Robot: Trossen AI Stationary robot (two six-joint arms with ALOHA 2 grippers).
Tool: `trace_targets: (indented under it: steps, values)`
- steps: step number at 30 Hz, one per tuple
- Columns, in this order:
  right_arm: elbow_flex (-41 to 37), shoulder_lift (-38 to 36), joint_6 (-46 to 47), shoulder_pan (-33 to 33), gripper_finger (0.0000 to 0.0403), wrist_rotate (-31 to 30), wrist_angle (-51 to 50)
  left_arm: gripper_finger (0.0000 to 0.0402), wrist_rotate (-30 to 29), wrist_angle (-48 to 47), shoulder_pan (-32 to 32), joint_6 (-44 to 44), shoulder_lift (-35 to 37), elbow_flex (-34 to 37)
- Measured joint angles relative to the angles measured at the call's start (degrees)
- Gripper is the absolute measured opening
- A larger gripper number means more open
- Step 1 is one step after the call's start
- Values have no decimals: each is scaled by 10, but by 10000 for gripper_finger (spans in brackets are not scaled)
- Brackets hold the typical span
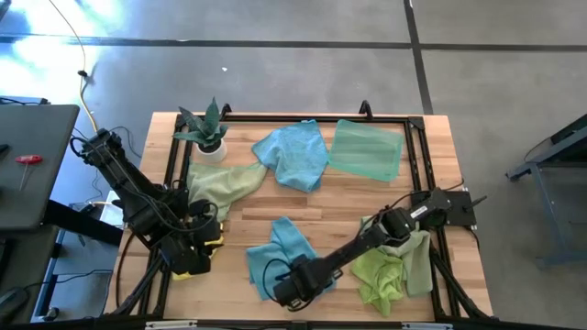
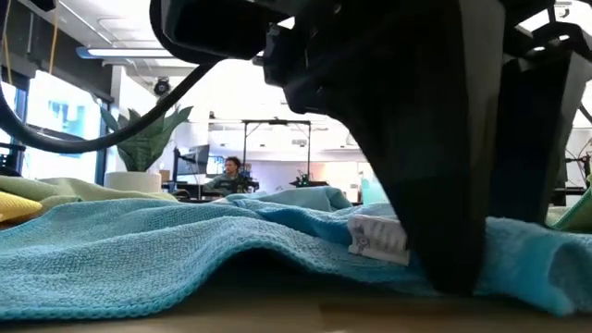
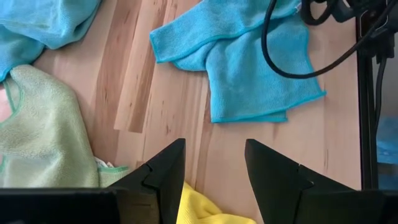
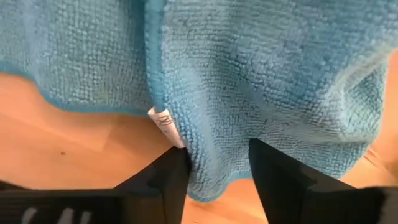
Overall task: Fold microfiber towels
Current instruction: Fold the bottom blue microfiber cloth
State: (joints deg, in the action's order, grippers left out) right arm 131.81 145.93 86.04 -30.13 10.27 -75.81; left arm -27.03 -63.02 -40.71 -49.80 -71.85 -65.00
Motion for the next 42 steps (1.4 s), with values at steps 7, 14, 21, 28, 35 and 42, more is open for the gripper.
trace_targets:
  steps: [7,14,21,28,35,42]
  values:
    - [0,0,-56,-1,42,40,2,157,-8,0,0,-11,0,0]
    - [31,0,-137,1,11,50,-25,157,-20,1,1,-5,0,0]
    - [32,-46,-193,9,2,43,-52,157,-23,41,20,87,0,0]
    - [30,-78,-205,19,1,12,-45,157,-32,161,64,252,-19,0]
    - [30,-79,-201,23,0,2,-37,157,-39,264,79,403,-49,35]
    - [30,-79,-178,11,0,-3,-27,157,42,495,76,484,-50,156]
